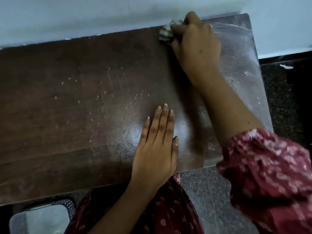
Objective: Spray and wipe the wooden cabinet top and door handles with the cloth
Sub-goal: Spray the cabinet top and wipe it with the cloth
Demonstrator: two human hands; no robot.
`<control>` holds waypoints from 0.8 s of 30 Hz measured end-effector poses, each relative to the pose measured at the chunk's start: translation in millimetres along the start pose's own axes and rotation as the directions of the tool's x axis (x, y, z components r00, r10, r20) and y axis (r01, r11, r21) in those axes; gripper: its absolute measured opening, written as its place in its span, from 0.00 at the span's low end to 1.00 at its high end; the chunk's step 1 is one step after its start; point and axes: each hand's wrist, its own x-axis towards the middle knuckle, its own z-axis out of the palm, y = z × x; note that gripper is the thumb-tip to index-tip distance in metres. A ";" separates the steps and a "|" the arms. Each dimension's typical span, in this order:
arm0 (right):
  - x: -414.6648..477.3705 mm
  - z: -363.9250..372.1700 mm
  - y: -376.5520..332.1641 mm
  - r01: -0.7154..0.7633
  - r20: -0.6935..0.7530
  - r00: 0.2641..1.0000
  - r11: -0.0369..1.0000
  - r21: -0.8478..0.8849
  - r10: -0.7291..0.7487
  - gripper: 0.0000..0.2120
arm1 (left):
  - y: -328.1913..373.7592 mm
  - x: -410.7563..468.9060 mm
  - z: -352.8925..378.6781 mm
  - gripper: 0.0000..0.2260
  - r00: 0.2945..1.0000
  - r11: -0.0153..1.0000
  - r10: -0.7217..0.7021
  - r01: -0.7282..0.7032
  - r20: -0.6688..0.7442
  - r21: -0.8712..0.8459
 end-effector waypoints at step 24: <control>-220.4 -37.1 9.9 -0.169 0.166 0.972 0.986 -0.003 0.167 0.19 | -0.7 -0.7 2.3 0.25 0.999 0.999 0.014 -0.016 -0.047 -0.041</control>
